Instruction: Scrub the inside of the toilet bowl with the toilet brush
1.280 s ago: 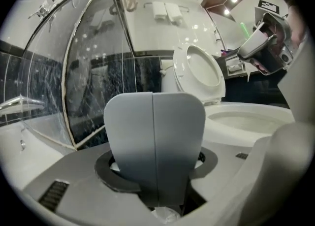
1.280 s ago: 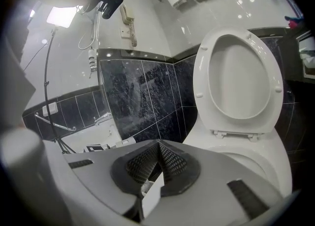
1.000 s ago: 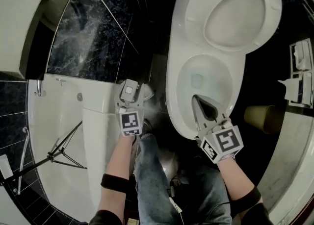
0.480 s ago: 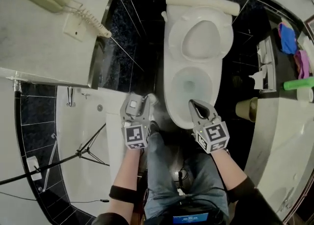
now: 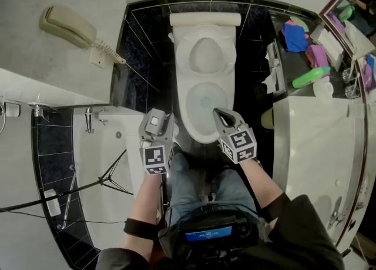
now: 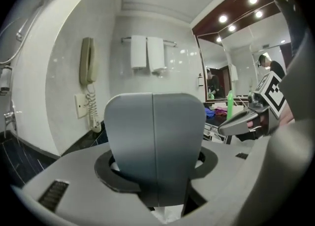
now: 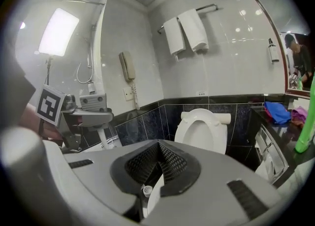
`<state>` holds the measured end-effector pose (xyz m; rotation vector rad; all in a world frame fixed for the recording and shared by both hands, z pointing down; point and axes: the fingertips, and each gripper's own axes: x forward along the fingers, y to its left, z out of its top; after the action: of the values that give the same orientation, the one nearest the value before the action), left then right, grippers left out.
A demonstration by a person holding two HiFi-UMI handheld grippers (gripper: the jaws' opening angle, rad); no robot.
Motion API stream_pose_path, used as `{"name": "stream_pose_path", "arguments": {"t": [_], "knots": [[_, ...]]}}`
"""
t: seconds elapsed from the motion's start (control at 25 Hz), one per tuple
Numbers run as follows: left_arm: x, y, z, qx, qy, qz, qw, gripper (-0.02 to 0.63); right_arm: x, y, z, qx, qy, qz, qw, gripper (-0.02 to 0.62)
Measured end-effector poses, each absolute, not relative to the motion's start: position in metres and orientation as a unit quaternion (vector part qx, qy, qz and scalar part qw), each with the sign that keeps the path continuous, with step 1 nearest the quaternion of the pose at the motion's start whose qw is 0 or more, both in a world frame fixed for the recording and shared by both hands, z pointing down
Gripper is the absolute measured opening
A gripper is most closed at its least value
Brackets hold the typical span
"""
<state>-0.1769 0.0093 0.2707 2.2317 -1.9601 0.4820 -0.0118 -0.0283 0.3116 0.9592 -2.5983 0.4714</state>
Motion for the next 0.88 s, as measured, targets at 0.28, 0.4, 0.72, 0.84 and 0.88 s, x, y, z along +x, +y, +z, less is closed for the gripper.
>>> {"name": "stream_pose_path", "arguments": {"t": [0.28, 0.4, 0.72, 0.84, 0.88], "knots": [[-0.126, 0.026, 0.220, 0.764, -0.624, 0.153, 0.062, 0.249, 0.044, -0.015, 0.271, 0.366, -0.901, 0.157, 0.174, 0.005], [-0.115, 0.035, 0.210, 0.767, -0.621, 0.144, 0.068, 0.250, 0.063, -0.007, 0.260, 0.378, -0.895, 0.159, 0.173, 0.003], [-0.098, 0.048, 0.199, 0.776, -0.613, 0.140, 0.060, 0.249, 0.097, 0.009, 0.252, 0.408, -0.882, 0.167, 0.167, 0.004], [-0.095, 0.049, 0.195, 0.781, -0.605, 0.140, 0.058, 0.249, 0.101, 0.013, 0.251, 0.414, -0.878, 0.172, 0.166, 0.003], [-0.094, 0.049, 0.195, 0.783, -0.604, 0.140, 0.057, 0.249, 0.101, 0.015, 0.251, 0.415, -0.878, 0.174, 0.165, 0.003]]}}
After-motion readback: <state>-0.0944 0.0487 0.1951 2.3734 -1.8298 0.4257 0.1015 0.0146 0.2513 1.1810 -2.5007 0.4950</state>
